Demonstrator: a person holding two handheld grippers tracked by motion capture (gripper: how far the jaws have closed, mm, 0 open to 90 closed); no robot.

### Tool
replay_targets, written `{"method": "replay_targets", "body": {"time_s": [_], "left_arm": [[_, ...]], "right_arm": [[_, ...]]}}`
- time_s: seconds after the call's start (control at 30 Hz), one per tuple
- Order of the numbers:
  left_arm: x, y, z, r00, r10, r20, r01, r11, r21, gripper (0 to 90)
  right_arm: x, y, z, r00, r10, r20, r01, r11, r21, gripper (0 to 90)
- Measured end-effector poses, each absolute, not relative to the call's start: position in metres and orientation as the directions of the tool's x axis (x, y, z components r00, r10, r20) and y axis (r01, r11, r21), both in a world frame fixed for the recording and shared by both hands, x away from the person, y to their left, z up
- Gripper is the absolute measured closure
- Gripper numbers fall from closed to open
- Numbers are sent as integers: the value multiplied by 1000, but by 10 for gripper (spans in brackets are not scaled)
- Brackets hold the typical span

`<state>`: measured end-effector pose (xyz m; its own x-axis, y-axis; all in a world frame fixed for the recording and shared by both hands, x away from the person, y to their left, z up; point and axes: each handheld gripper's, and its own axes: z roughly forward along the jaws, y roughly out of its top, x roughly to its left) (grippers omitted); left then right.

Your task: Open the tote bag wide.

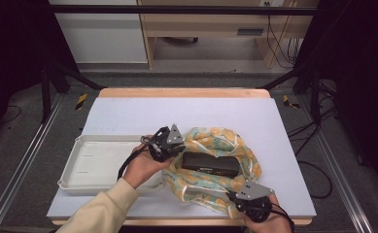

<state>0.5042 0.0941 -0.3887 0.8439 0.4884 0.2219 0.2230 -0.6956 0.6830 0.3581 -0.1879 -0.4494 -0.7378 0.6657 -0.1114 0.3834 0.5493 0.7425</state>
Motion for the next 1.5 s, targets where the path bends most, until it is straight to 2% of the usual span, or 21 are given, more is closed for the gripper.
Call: {"method": "replay_targets", "body": {"time_s": [0.13, 0.23, 0.37, 0.43, 0.63, 0.83, 1.03, 1.13, 1.3, 1.5], "left_arm": [[510, 104, -380, 804, 570, 169, 256, -589, 767, 898], [511, 110, -376, 781, 598, 177, 246, -556, 794, 899], [509, 117, -373, 788, 601, 138, 250, -516, 819, 896], [505, 119, -373, 789, 598, 143, 245, -519, 819, 895], [495, 120, -369, 797, 586, 145, 226, -513, 828, 895], [493, 121, -364, 804, 575, 153, 213, -519, 828, 895], [494, 122, -358, 811, 566, 150, 203, -511, 835, 900], [493, 121, -355, 813, 563, 148, 197, -504, 841, 900], [495, 122, -350, 811, 564, 152, 186, -497, 848, 900], [495, 120, -344, 814, 560, 154, 175, -491, 853, 900]], "right_arm": [[351, -192, -454, -749, 653, -115, 395, 580, 712, 899], [346, -195, -456, -752, 651, -107, 407, 586, 700, 900], [344, -197, -457, -752, 652, -97, 417, 585, 695, 875], [345, -198, -454, -743, 663, -90, 418, 565, 712, 806], [351, -201, -434, -704, 704, -96, 403, 507, 762, 522], [366, -211, -409, -638, 761, -115, 406, 459, 790, 416], [405, -225, -395, -518, 842, -151, 457, 421, 784, 326], [424, -225, -397, -511, 848, -139, 489, 420, 765, 285], [442, -216, -405, -535, 838, -112, 533, 437, 725, 294], [451, -217, -415, -542, 828, -143, 560, 483, 673, 646]]}}
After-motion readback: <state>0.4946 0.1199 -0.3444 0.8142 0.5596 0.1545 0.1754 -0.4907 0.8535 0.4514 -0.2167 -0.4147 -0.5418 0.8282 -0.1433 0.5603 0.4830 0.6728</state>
